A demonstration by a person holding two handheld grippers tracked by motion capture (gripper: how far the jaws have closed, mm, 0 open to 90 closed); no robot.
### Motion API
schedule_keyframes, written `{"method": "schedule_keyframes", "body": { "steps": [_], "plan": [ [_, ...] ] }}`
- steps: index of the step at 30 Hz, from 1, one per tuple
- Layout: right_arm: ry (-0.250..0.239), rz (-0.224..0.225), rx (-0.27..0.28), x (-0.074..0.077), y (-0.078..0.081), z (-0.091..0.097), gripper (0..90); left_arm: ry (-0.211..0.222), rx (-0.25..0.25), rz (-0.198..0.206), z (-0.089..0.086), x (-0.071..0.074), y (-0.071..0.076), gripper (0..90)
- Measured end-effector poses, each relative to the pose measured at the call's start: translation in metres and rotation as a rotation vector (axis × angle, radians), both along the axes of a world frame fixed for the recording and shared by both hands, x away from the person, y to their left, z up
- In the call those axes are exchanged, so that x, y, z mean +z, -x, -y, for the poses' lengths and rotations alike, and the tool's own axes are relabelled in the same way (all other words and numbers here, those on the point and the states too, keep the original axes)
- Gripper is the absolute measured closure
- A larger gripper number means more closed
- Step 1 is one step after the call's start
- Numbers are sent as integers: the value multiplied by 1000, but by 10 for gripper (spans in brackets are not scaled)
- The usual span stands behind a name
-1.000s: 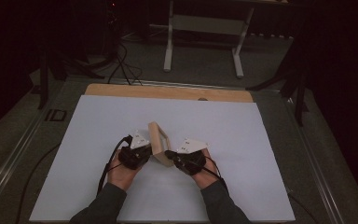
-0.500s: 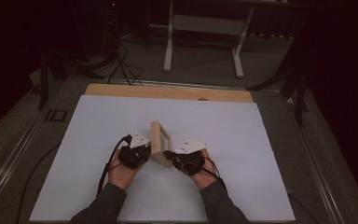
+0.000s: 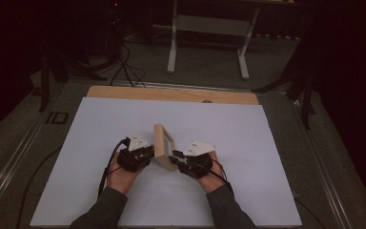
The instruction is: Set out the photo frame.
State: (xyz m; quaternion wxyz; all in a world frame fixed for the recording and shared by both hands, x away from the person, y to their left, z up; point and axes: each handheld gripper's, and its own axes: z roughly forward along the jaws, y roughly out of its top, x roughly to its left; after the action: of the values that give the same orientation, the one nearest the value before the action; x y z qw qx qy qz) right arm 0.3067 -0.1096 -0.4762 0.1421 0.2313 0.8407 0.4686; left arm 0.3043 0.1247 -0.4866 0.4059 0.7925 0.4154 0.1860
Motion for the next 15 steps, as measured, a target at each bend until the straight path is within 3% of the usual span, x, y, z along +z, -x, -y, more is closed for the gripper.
{"method": "schedule_keyframes", "body": {
  "steps": [15],
  "plan": [
    [-27, -16, -45, 5, -5, 13, 533, 24, 82, -1, -11, 12, 3, 553]
  ]
}}
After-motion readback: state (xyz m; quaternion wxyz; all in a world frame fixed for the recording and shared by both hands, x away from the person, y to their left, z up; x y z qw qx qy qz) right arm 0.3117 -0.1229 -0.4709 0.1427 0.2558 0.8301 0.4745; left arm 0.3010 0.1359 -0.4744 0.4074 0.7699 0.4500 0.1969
